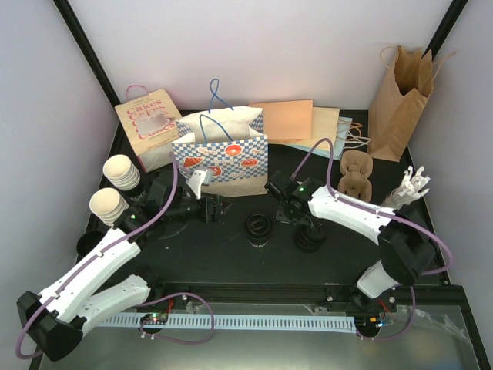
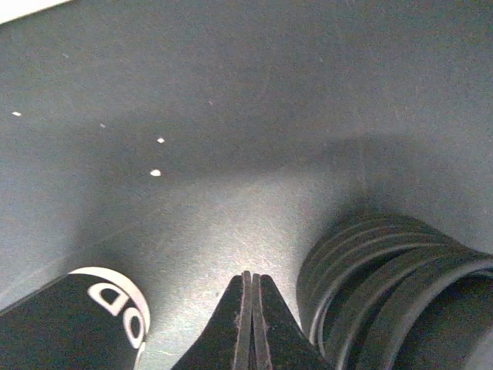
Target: Pack the takeout coffee
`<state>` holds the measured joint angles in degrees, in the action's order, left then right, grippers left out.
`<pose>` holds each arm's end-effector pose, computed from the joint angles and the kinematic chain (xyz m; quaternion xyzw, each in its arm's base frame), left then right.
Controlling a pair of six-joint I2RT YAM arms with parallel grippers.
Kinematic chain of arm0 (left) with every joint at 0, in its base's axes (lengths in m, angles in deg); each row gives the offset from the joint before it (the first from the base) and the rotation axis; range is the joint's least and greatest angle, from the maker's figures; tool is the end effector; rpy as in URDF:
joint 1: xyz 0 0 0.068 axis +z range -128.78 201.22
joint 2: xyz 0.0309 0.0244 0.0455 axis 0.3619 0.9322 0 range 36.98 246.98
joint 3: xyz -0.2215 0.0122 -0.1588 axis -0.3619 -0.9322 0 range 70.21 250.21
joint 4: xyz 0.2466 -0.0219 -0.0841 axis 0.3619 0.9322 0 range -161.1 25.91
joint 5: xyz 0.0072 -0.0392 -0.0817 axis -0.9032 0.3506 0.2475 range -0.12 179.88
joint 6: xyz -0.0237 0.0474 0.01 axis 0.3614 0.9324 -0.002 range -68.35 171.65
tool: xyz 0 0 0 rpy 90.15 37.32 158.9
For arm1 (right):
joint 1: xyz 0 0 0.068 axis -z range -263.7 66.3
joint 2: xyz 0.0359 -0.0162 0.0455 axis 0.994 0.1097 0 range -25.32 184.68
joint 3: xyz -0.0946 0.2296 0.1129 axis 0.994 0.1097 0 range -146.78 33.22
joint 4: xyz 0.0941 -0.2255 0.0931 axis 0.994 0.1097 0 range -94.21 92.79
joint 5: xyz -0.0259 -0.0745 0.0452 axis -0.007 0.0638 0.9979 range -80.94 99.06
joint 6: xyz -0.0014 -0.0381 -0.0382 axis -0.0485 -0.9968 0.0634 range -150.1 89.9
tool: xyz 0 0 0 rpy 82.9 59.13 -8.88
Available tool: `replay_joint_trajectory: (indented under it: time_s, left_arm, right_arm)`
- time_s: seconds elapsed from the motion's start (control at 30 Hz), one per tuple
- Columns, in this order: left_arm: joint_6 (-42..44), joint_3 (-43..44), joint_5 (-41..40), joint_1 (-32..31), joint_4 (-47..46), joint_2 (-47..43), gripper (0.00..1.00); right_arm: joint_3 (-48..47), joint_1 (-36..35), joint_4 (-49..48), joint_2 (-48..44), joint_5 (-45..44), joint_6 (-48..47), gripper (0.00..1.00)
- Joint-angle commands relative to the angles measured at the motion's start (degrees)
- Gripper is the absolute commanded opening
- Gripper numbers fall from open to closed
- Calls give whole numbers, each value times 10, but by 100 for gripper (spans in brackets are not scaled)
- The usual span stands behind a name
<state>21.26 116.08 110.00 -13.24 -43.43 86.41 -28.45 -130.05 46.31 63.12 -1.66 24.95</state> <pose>0.1485 -0.1166 0.3030 0.1161 0.8543 -0.3876 0.3262 0.1999 0.1999 0.2142 0.0853 0.9859 0.0264 0.1416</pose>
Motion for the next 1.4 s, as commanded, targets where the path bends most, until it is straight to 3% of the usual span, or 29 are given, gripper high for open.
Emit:
replay_joint_trajectory:
  time_s: [0.0,0.37,0.8,1.37]
  left_arm:
    - [7,-5,-7,4,0,-9,76]
    - [7,-12,-3,5,-3,-9,76]
    - [10,-15,-5,6,-1,-15,76]
    - [12,-23,-4,10,-6,-18,76]
  right_arm:
    - [19,3,-12,17,24,30,1]
    - [32,4,12,63,41,30,1]
    - [90,21,19,36,31,35,1]
    - [254,221,22,-146,-24,8,1]
